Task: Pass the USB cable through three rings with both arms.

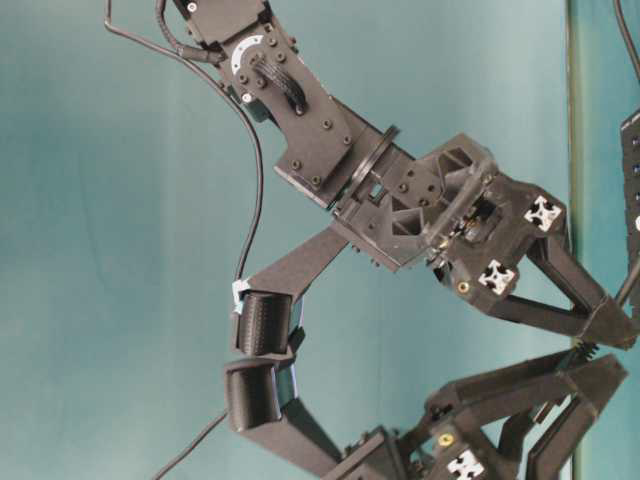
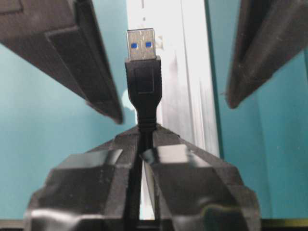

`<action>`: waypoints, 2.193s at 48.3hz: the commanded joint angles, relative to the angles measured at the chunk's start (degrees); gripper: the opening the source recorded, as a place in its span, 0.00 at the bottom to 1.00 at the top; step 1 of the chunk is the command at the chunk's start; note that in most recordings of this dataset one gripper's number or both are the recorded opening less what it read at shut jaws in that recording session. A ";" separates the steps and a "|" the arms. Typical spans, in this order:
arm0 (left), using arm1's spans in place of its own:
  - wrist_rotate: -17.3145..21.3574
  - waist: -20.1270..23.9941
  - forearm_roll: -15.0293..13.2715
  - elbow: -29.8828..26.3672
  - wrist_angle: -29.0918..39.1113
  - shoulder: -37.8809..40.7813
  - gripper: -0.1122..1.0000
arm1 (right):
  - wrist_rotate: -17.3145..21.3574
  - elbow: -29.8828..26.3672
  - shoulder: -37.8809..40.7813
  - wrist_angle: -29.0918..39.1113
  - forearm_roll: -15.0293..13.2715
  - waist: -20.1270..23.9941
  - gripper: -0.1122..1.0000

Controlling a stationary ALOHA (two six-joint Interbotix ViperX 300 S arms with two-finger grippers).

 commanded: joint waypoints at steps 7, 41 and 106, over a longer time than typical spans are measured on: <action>-1.14 -0.09 0.00 1.32 0.70 -6.42 0.87 | -0.18 -1.49 -0.53 0.53 0.18 0.44 0.02; -1.32 0.53 0.09 12.13 18.19 -32.87 0.86 | -1.05 -17.49 11.25 23.38 0.18 -1.41 0.02; -1.41 1.49 0.09 14.50 22.85 -39.90 0.86 | -4.31 -25.66 18.19 24.96 1.14 0.18 0.02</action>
